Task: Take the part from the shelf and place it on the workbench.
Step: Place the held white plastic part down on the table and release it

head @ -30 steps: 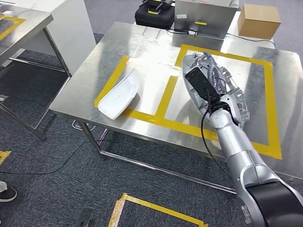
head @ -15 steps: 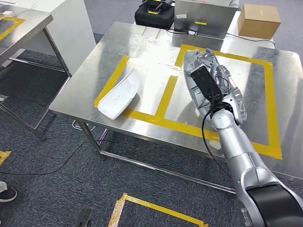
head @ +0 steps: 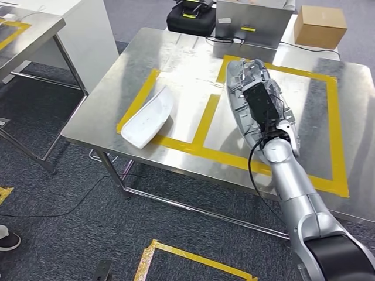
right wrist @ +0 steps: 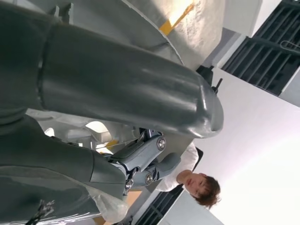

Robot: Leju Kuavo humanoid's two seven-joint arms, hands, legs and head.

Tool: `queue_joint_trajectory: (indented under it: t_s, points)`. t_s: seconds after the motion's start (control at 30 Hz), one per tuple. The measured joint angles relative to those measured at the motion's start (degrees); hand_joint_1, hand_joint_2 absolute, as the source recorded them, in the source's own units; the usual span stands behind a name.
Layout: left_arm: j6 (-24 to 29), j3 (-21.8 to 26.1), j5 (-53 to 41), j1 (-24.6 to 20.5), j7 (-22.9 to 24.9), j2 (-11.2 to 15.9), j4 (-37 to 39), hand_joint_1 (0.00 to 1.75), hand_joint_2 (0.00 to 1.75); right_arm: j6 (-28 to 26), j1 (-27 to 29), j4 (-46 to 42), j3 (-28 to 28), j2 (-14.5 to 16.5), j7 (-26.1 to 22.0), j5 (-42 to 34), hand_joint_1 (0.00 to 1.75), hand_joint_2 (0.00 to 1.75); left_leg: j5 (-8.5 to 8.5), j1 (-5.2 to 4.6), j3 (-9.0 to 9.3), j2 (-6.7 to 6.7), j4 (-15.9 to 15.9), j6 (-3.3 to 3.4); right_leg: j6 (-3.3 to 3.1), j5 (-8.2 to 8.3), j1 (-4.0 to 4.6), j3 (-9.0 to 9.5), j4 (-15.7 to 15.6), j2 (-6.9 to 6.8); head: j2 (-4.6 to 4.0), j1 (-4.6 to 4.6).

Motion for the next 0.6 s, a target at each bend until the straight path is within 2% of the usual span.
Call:
queue_joint_trajectory:
  t_s: [0.1,0.13,0.17,0.23,0.27,0.3,0.33,0.4,0.43,0.47,0.5,0.6]
  points:
    - [-0.2,0.0,-0.1,0.0,0.0,0.0,0.0,0.0,0.0,0.3,0.4,-1.8,0.0,0.1,0.0,-0.5,0.0,0.0,-0.03,0.31,0.61,0.47,-0.8,0.38,0.28,-0.53,-0.02,-0.41,0.3,0.27,0.0,0.05]
    - [-0.3,0.0,-0.2,-0.1,0.0,0.0,0.0,0.0,0.0,0.3,0.4,-2.2,0.0,0.1,0.0,-0.6,0.0,0.0,-0.02,0.46,0.94,0.77,-1.2,0.53,0.36,-1.32,0.04,-1.12,1.7,0.31,0.0,0.14]
    - [-0.4,0.0,-0.2,-0.1,0.1,0.0,0.0,0.0,0.0,0.4,0.5,-2.5,0.0,0.1,0.0,-0.7,0.0,0.0,-0.03,0.61,1.25,1.14,-1.6,0.7,0.43,-2.62,0.09,-2.56,4.3,0.31,0.0,0.2]
    - [-0.4,0.0,-0.3,-0.2,0.2,0.0,0.0,0.0,0.0,0.2,0.7,-2.7,0.1,0.1,0.4,-0.4,0.0,0.0,-0.28,0.61,1.45,1.65,-1.6,0.88,0.5,-5.5,0.1,-7.39,12.2,0.28,0.0,0.26]
    - [-0.5,0.0,-0.4,-0.2,0.3,0.0,0.0,0.0,0.0,-0.6,0.9,-2.8,0.2,0.1,1.2,0.9,0.0,0.0,-0.42,0.63,1.52,1.79,-1.6,0.88,0.61,-6.08,0.03,-9.68,15.5,0.25,0.0,0.24]
    - [-0.5,0.0,-0.6,-0.2,0.5,0.0,0.0,0.0,0.0,-2.6,1.1,-2.7,0.5,0.0,2.5,3.6,0.0,0.0,-0.57,0.66,1.62,1.82,-1.5,0.8,0.73,-5.5,-0.08,-11.08,16.9,0.21,0.0,0.24]
    - [-0.4,0.0,-0.9,-0.2,0.8,0.0,0.0,0.0,0.0,-5.8,1.1,-2.5,1.1,-0.2,4.6,8.4,0.0,0.0,-0.75,0.71,1.74,1.82,-1.4,0.67,0.86,-3.79,-0.21,-11.38,16.0,0.13,0.0,0.25]
    - [-0.4,0.0,-1.6,-0.1,1.4,-0.3,0.0,0.0,0.0,-14.5,0.5,-0.7,3.5,-1.2,9.8,23.7,0.0,0.0,-1.25,0.88,1.98,1.65,-1.0,0.19,0.98,1.15,-0.43,-9.32,9.5,-0.38,0.0,0.27]
    - [-0.3,-0.1,-2.0,-0.1,1.7,-0.4,0.0,0.0,0.0,-18.1,0.1,0.5,5.0,-1.7,12.4,32.3,0.0,0.0,-1.52,0.85,1.95,1.55,-0.5,-0.14,0.87,2.78,-0.37,-7.89,6.1,-0.66,0.0,0.34]
    - [-0.3,-0.1,-2.3,-0.1,1.9,-0.5,0.0,0.0,0.0,-20.6,-0.1,1.5,6.2,-2.1,14.9,40.3,0.0,0.0,-1.71,0.8,1.85,1.51,-0.2,-0.48,0.61,3.65,-0.3,-6.91,3.9,-0.86,0.0,0.37]
    - [-0.3,-0.2,-2.5,-0.1,2.1,-0.6,0.0,0.0,0.0,-21.8,-0.1,2.1,7.0,-2.4,17.2,47.0,0.0,0.0,-1.86,0.69,1.72,1.55,0.1,-0.72,0.36,3.69,-0.22,-6.47,3.0,-0.88,0.0,0.39]
    - [-0.4,-0.4,-3.1,-0.1,2.4,-0.7,0.0,0.0,0.0,-22.2,-1.2,4.3,10.0,-2.9,24.5,60.9,0.0,0.0,-2.0,0.49,1.73,1.79,0.2,-0.36,-0.02,3.71,-0.26,-6.4,2.9,-0.34,0.0,0.35]
